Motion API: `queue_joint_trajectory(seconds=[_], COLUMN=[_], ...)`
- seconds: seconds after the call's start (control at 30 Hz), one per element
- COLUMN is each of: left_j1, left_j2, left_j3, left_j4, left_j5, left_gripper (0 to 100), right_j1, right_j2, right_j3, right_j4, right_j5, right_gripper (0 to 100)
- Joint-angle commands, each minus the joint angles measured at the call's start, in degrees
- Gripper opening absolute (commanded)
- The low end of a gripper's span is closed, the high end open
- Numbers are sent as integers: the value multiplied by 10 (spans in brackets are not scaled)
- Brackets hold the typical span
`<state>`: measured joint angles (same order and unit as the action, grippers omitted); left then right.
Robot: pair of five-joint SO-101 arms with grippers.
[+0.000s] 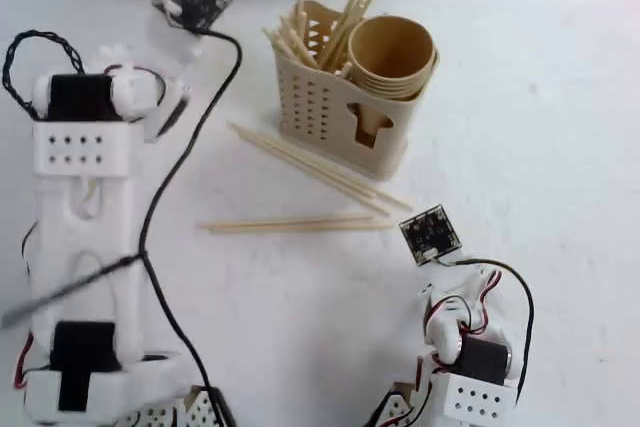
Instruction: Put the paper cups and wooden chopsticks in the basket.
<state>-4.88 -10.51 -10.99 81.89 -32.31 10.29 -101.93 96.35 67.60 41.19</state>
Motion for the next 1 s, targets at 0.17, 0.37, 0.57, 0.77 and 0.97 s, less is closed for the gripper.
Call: queue_joint_trajectory(seconds=[0.17, 0.37, 0.57, 0.77, 0.97], left_j1=[179, 263, 262, 262, 254], left_j2=[-54, -34, 51, 123, 138], left_j3=[-182, -156, -158, -158, -158], left_j4=[-98, -349, -492, -527, -523], left_j5=[173, 235, 284, 332, 340], left_gripper=[23, 23, 23, 24, 24], right_j1=[-3, -3, -3, -3, -3], right_j2=[-5, -5, -5, -5, -5], right_j3=[5, 5, 5, 5, 5], right_j4=[2, 2, 2, 2, 2], right_j5=[5, 5, 5, 5, 5], right_gripper=[35, 35, 35, 35, 35])
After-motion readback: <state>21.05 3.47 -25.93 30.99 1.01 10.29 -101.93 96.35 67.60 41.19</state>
